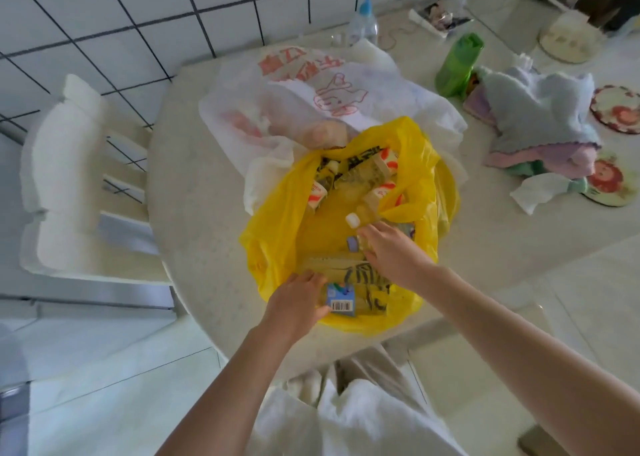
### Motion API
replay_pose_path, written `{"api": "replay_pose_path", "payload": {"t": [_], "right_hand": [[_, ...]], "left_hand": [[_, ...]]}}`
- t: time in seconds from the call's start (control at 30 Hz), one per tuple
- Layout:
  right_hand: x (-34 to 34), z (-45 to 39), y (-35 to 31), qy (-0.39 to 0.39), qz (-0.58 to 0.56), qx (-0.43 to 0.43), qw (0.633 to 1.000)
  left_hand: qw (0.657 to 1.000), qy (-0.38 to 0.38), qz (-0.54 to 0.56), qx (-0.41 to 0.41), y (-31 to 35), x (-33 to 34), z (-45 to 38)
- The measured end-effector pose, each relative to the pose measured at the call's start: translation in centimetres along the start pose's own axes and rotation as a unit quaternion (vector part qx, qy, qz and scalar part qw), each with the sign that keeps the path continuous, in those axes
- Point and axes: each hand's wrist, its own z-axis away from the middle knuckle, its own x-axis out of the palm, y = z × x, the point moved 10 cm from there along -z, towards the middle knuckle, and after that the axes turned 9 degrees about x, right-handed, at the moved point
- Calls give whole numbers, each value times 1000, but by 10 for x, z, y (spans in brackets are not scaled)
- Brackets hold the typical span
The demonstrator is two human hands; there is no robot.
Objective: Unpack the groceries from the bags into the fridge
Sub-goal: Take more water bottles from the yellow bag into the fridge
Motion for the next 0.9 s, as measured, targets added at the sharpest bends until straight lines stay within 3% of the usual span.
{"api": "replay_pose_path", "payload": {"t": [0.13, 0.33, 0.67, 0.9], "right_hand": [[21, -23, -11, -48, 143, -66, 986], [41, -36, -15, -87, 276, -94, 953], [39, -37, -12, -113, 269, -124, 948], [23, -29, -12, -72, 224, -148, 961]], "left_hand": [[999, -18, -12, -29, -8, -4, 1], [996, -53, -37, -62, -3, 2, -4], [995, 5, -64, -72, 11, 18, -3], [996, 17, -53, -76, 16, 15, 0]]}}
